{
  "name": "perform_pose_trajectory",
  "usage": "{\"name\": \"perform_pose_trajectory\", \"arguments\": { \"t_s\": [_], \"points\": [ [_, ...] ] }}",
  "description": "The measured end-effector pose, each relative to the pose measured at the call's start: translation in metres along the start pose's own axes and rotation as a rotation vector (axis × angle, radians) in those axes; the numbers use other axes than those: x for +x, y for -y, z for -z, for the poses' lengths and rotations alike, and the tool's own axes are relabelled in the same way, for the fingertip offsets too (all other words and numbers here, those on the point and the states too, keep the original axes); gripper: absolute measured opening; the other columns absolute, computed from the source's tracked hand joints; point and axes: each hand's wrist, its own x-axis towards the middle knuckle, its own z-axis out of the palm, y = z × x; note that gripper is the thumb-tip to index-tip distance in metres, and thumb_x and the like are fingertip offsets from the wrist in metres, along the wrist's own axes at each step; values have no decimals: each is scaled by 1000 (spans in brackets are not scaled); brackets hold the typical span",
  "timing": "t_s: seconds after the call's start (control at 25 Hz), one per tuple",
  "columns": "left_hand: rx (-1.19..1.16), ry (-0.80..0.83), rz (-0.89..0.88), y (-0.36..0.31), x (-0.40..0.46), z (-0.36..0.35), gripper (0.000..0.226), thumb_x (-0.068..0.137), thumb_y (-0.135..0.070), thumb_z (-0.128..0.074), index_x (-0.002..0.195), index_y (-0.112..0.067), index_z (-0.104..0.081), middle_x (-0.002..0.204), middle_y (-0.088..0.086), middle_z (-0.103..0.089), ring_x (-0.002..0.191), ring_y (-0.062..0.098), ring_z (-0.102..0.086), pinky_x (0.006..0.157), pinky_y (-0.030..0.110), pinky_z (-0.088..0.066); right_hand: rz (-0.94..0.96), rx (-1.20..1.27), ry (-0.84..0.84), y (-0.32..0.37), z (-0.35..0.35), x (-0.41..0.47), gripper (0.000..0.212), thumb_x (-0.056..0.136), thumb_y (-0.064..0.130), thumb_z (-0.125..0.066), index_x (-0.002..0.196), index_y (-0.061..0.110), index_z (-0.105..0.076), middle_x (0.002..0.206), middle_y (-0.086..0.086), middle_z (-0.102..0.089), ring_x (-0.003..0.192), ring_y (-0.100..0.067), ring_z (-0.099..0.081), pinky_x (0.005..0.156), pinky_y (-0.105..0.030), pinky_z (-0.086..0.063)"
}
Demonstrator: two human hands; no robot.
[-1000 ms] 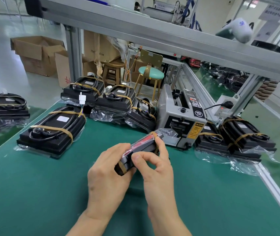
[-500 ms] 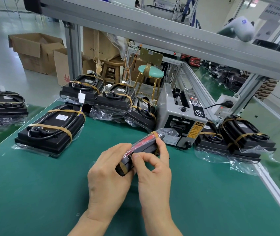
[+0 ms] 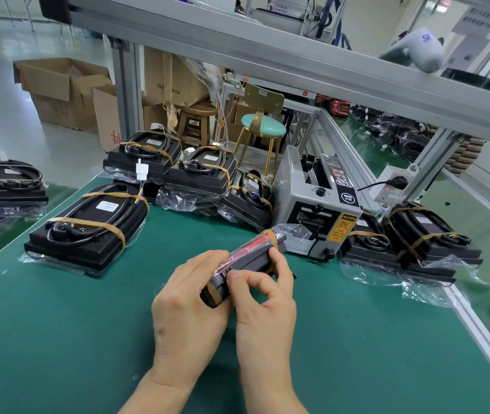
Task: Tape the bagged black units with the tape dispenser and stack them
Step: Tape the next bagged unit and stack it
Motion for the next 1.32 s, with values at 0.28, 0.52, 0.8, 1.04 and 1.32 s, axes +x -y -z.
{"name": "perform_pose_trajectory", "arguments": {
  "t_s": [0.28,0.52,0.8,1.04,1.32],
  "points": [
    [-3,25,8,0,0,0,47,62,1,-83,105,-14,-71,104,-5,-70,95,18,-65,81,39,-54,-6,43,-18,-2,2,1,11,78,24,-75,67,28,-75,128,34,-44,121,11,-45,101,-23,-37],
    [0,15,12,1,0,0,46,63,4,-81,105,-14,-72,104,-4,-70,95,18,-65,81,40,-54,-2,1,-10,1,-1,1,12,76,25,-75,66,30,-75,128,32,-43,115,20,-42,97,-18,-33],
    [-7,-33,-13,2,0,-2,38,68,3,-76,103,-12,-72,102,-4,-70,94,19,-66,80,40,-54,4,-81,-45,5,-4,0,16,77,24,-75,65,34,-72,125,32,-43,116,16,-41,99,-17,-31],
    [-22,-54,4,0,1,-2,33,72,-8,-62,102,-15,-72,102,-8,-69,93,14,-65,81,34,-52,33,-155,-58,7,-5,3,21,74,26,-77,56,29,-68,117,32,-45,121,5,-42,109,-32,-30],
    [-16,-10,16,0,2,0,42,67,8,-75,103,-14,-72,101,-5,-69,91,18,-66,79,40,-55,102,-236,-18,6,-1,5,21,79,27,-76,61,32,-66,101,22,-54,110,2,-45,105,-41,-32]
  ]
}}
